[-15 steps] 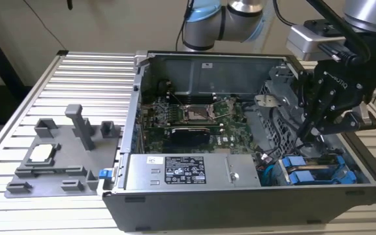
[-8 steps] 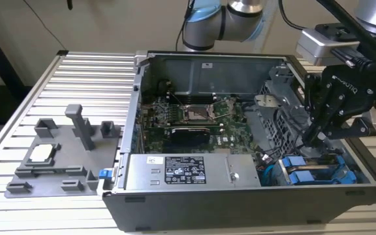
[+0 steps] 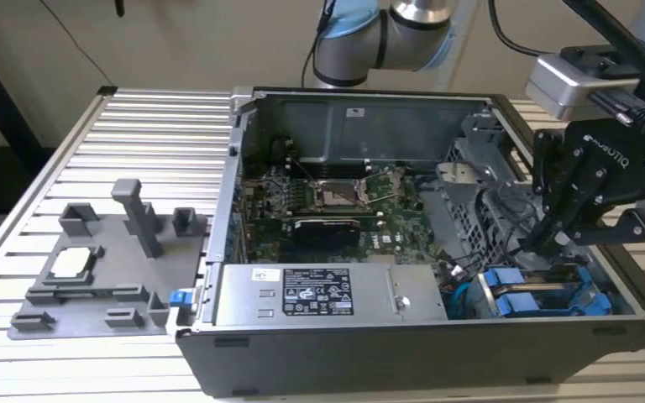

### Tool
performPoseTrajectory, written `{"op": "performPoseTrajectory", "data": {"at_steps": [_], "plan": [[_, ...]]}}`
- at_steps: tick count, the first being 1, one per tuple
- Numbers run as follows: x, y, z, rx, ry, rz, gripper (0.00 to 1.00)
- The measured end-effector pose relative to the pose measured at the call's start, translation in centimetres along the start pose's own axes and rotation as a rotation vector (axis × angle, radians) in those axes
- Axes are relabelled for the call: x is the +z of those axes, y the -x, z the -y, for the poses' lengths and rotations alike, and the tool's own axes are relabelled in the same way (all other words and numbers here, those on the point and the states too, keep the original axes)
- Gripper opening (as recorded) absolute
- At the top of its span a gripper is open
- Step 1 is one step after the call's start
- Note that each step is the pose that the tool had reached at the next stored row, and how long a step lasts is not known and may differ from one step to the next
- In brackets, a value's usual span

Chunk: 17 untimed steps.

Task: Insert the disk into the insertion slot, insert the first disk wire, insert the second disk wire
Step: 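Insert the second disk wire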

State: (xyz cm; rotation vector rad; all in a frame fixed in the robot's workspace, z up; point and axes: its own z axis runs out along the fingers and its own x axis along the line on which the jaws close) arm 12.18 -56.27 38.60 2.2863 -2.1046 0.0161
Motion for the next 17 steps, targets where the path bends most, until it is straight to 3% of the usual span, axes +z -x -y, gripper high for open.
{"op": "performPoseTrajectory", "data": {"at_steps": [5,7,8,10,11,13,17], "plan": [[0.04,-0.04,0.01,0.0,-0.0074,0.0889,0.16],[0.05,-0.09,0.01,0.0,-0.0097,0.1157,0.16],[0.06,-0.13,0.02,0.001,-0.0103,0.124,0.16],[0.07,-0.2,0.12,0.001,-0.0083,0.1293,0.16],[0.07,-0.21,0.26,0.001,0.0003,0.1302,0.16],[0.07,-0.25,0.72,0.002,0.0275,0.1324,0.16],[0.05,-0.34,1.73,0.004,0.0911,0.1374,0.16]]}}
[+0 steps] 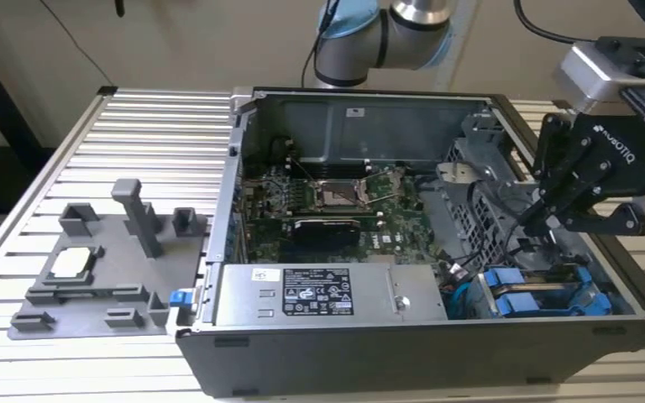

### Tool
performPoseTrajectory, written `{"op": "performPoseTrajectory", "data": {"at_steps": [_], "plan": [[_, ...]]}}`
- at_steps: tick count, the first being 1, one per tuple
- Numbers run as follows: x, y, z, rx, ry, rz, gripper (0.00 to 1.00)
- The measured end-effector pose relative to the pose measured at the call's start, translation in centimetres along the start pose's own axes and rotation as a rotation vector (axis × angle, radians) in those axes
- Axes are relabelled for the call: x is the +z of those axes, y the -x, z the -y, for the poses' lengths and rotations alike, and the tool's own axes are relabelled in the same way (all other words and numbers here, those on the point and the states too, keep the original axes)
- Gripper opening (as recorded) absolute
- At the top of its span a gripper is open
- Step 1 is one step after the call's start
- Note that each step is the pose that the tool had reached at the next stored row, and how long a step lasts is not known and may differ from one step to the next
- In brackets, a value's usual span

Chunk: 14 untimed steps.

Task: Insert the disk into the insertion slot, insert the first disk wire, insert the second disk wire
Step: 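Insert the second disk wire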

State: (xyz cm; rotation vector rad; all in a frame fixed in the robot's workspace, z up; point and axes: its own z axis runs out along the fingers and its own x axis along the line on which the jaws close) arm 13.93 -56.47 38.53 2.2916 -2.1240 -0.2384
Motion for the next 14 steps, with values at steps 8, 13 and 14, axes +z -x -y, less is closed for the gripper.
{"op": "performPoseTrajectory", "data": {"at_steps": [8,13,14], "plan": [[-0.22,-0.26,2.06,0.01,0.105,0.0086,0.16],[-0.25,-1.02,2.68,0.012,0.1281,0.0111,0.16],[-0.24,-1.2,2.76,0.013,0.131,0.0116,0.16]]}}
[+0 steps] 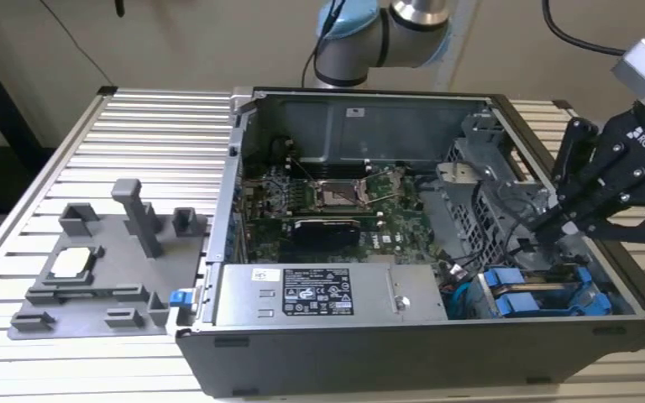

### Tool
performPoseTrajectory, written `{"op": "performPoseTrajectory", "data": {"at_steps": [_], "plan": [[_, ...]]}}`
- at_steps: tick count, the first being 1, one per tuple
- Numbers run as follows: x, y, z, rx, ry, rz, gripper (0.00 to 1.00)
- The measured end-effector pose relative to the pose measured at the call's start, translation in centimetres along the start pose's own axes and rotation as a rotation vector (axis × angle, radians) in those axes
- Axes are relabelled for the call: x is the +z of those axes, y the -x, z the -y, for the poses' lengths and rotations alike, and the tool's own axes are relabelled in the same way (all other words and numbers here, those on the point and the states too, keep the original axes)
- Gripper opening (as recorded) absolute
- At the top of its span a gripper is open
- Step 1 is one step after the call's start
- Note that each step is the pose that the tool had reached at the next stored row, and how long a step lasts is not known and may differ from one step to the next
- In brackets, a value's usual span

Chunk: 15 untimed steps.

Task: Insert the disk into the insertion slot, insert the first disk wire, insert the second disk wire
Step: 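Insert the second disk wire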

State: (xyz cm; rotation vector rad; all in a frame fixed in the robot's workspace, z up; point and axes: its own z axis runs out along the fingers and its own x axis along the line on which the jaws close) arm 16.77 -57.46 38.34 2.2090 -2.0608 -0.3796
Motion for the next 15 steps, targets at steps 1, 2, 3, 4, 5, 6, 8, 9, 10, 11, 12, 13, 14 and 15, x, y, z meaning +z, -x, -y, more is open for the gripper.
{"op": "performPoseTrajectory", "data": {"at_steps": [1,2,3,4,5,6,8,9,10,11,12,13,14,15], "plan": [[-0.01,-0.21,0.09,0.0,0.0029,0.0007,0.16],[-0.03,-0.44,0.18,0.0,0.0052,0.0013,0.16],[-0.05,-0.71,0.24,0.0,0.0068,0.0022,0.16],[-0.06,-0.99,0.28,0.0,0.008,0.0033,0.16],[-0.06,-1.28,0.3,0.0,0.0085,0.005,0.16],[-0.02,-1.52,0.31,-0.001,0.0084,0.0096,0.16],[0.03,-1.73,0.32,-0.007,0.0072,0.0321,0.16],[0.05,-1.79,0.32,-0.011,0.0062,0.0492,0.16],[0.06,-1.86,0.32,-0.016,0.0052,0.0662,0.16],[0.08,-1.99,0.32,-0.019,0.0044,0.0803,0.16],[0.11,-2.24,0.31,-0.021,0.004,0.0871,0.16],[0.13,-2.43,0.31,-0.022,0.0038,0.0886,0.16],[0.12,-2.52,0.3,-0.022,0.0037,0.0886,0.16],[0.1,-2.59,0.3,-0.022,0.0037,0.0885,0.16]]}}
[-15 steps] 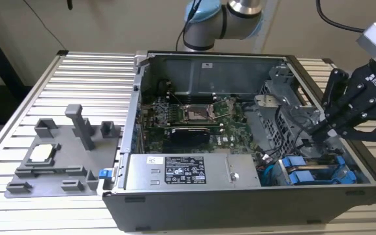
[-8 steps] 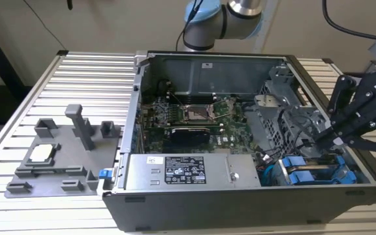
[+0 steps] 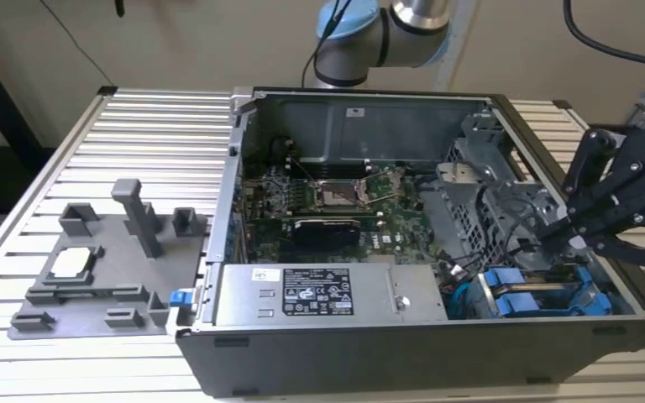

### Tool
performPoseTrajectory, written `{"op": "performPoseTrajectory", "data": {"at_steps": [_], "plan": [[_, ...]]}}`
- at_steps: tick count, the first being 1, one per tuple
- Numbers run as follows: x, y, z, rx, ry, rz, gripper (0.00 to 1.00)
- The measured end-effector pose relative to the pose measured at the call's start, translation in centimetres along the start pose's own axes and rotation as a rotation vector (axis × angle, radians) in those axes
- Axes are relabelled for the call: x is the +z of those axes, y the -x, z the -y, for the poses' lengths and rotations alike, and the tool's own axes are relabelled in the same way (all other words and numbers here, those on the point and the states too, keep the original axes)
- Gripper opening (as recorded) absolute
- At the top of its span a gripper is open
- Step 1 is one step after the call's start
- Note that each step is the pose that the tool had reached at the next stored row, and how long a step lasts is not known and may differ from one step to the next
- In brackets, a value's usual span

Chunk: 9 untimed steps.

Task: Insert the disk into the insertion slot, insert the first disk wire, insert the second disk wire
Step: 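Insert the second disk wire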

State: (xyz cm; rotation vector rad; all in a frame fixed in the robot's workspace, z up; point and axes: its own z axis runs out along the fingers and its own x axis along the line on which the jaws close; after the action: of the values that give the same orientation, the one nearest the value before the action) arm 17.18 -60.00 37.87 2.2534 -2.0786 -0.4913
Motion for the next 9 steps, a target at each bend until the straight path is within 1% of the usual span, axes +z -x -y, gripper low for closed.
{"op": "performPoseTrajectory", "data": {"at_steps": [1,2,4,6,9], "plan": [[0.03,-0.02,-0.01,0.0,-0.0003,0.0002,0.16],[0.09,-0.03,-0.04,0.0,-0.0039,-0.0005,0.16],[0.26,-0.07,-0.06,-0.003,-0.0202,-0.0021,0.16],[0.47,-0.11,-0.09,-0.005,-0.0341,-0.0032,0.16],[0.83,-0.17,-0.11,-0.003,-0.0468,-0.0037,0.16]]}}
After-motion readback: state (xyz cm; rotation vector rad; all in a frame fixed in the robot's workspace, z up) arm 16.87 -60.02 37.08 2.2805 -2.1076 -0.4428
